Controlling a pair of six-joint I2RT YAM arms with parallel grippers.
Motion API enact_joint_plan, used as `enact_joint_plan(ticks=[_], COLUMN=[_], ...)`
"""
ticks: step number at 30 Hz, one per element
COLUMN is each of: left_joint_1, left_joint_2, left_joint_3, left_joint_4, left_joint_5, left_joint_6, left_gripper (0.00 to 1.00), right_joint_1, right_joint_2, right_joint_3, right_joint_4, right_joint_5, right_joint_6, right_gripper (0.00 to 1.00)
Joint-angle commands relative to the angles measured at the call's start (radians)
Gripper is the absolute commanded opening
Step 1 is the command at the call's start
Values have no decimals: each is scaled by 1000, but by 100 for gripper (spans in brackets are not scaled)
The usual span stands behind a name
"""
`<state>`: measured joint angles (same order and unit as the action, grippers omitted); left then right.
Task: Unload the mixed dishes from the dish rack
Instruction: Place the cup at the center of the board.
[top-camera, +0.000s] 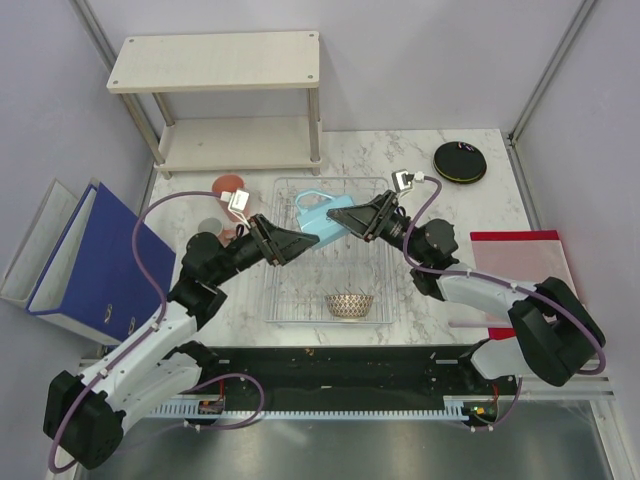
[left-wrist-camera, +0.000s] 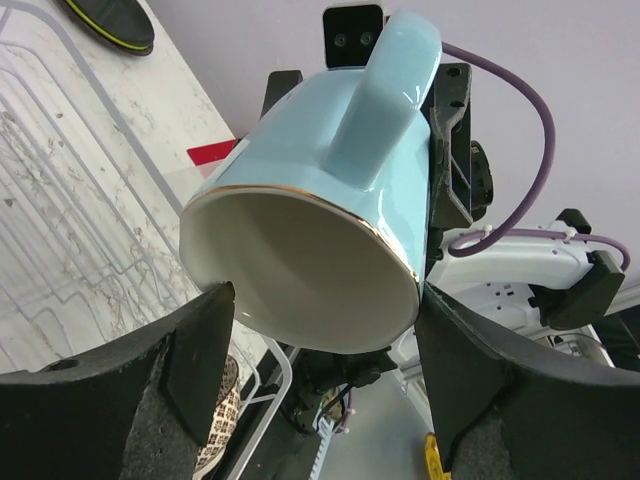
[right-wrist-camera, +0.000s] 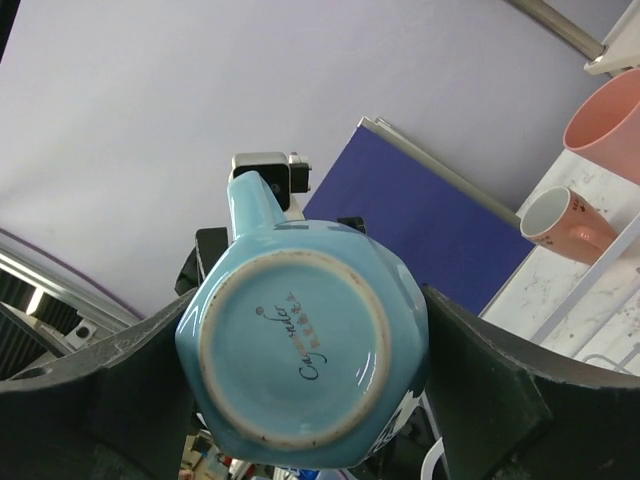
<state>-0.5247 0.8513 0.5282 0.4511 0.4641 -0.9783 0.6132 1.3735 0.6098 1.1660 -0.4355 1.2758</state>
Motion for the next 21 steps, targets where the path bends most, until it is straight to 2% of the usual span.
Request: enact_joint_plan(ticks=[1,8,12,17,19,20,21], left_joint_1=[0,-6,-11,-20,-24,-27,-28], left_joint_2=[17,6,-11,-20,-18,-17,-14], left_joint_3=[15,16,16,23,16,13,12], left_joint_4=[9,46,70,89,101,106,110], left_joint_5=[-22,-8,1,5,7,7,7], left_joint_6=[10,-20,-43,-54,-59,-60,-62], left_gripper=[78,67,51,40,31,19,10], right_joint_1=[29,46,49,57,60,65,65], right_joint_2=[-45,25,59,85,94,96,99], right_joint_3=[67,21,16,18,16,12,10], right_joint_4=[142,213,233,244,244,245,244], right_joint_5=[-40,-23,-20,-20,-19,-19,-17], right_joint_6=[-7,11,17,20,20,20,22], right_gripper=[0,0,0,0,0,0,0])
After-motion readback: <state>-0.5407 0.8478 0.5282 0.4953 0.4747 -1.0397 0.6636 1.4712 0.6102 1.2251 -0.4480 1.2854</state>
